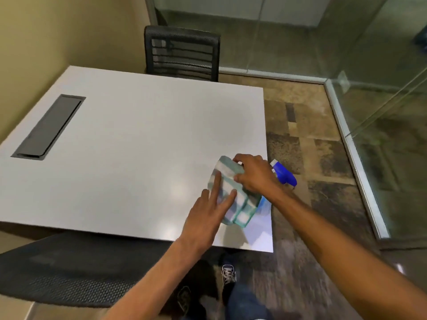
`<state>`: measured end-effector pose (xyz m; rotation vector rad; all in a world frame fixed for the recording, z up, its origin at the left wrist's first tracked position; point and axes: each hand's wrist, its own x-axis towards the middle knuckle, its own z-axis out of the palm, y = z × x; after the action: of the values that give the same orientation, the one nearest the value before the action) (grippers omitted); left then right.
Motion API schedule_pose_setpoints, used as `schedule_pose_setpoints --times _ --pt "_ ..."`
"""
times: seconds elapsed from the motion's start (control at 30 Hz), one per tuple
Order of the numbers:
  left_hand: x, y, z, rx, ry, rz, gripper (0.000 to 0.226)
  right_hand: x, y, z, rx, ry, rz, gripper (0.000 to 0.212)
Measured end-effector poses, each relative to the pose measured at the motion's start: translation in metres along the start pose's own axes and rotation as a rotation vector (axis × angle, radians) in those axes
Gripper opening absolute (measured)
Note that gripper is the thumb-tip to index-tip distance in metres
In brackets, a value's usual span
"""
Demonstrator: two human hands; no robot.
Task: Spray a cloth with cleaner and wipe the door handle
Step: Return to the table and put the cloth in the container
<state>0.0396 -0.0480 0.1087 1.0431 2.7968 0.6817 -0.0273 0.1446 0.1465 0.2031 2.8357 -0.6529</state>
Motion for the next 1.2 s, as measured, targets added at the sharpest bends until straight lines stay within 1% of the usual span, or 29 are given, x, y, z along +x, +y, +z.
schedule_pose_setpoints --times 0.1,0.17,0.23,0.3,0.37,0.43,0.53,0.73,0.9,1.0,1.1,1.2 --pt "0.014 -0.022 0.015 0.492 -0.101 0.117 0.062 0.009 0.005 0.009 -0.095 0.053 -0.045 0.03" --pt "0.027 -0.03 0.023 0.645 -0.173 0.182 0.06 0.016 0.007 0.02 -0.248 0.087 -0.1 0.033" --pt "0.039 -0.037 0.03 0.705 -0.239 0.253 0.054 0.021 0.009 0.036 -0.403 0.14 -0.16 0.039" --pt "0.049 -0.043 0.044 0.663 -0.301 0.287 0.049 0.025 0.013 0.053 -0.519 0.202 -0.228 0.037" --pt "0.058 -0.045 0.054 0.616 -0.359 0.28 0.05 0.03 0.022 0.07 -0.602 0.231 -0.278 0.041" --pt "0.066 -0.051 0.066 0.596 -0.406 0.272 0.062 0.037 0.036 0.086 -0.61 0.222 -0.317 0.045" --pt "0.073 -0.055 0.081 0.585 -0.448 0.24 0.077 0.045 0.054 0.1 -0.627 0.2 -0.356 0.043" --pt "0.082 -0.062 0.095 0.588 -0.507 0.213 0.077 0.06 0.071 0.112 -0.603 0.135 -0.327 0.045" --pt "0.087 -0.067 0.108 0.544 -0.574 0.166 0.091 0.067 0.078 0.118 -0.587 0.056 -0.318 0.051" --pt "0.091 -0.065 0.115 0.503 -0.6 0.162 0.101 0.067 0.084 0.119 -0.556 0.049 -0.314 0.056" --pt "0.092 -0.062 0.12 0.442 -0.598 0.158 0.101 0.068 0.089 0.122 -0.551 0.037 -0.31 0.06" --pt "0.091 -0.061 0.12 0.433 -0.554 0.155 0.097 0.074 0.086 0.127 -0.591 0.009 -0.304 0.053"
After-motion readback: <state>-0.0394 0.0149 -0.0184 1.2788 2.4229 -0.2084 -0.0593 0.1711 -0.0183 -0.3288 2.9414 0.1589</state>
